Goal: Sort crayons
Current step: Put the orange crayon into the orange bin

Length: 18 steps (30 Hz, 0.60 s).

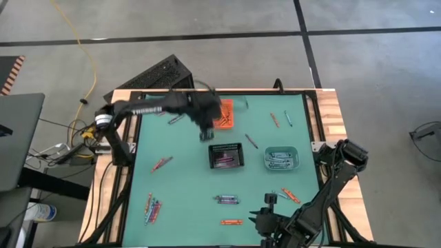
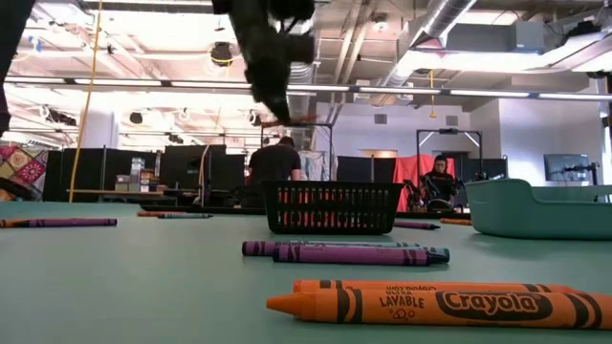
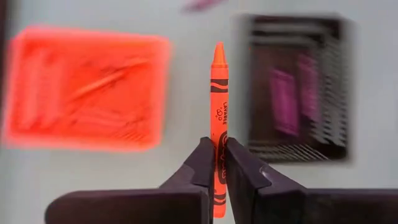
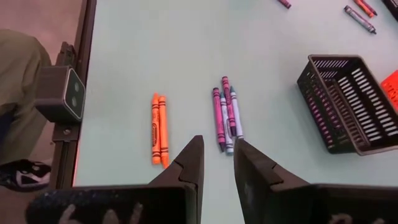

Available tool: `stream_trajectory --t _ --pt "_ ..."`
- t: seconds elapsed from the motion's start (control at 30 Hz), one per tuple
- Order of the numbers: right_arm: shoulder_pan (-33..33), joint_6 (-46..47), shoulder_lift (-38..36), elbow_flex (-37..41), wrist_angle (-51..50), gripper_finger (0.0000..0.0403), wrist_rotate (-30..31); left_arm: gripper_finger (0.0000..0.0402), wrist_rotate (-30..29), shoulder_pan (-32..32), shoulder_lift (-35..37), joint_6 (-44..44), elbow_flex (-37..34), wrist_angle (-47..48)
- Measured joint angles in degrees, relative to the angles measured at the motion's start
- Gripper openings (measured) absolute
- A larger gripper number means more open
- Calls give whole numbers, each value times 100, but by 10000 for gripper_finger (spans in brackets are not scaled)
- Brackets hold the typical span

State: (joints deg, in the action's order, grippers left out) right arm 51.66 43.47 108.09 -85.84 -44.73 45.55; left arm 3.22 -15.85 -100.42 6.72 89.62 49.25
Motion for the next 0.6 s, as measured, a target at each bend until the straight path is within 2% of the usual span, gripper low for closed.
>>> stream_trajectory --t 0.17,0.3,0.6 --pt "0 -189 0 0 -4 82 3 19 -157 -975 -122 -1592 -1 -165" --pt "0 -217 2 -2 -76 82 110 20 -406 -1393 -262 -3116 13 -497" --pt "-4 -195 4 -2 -146 82 186 21 -151 -1210 -973 -4342 4 -1311"
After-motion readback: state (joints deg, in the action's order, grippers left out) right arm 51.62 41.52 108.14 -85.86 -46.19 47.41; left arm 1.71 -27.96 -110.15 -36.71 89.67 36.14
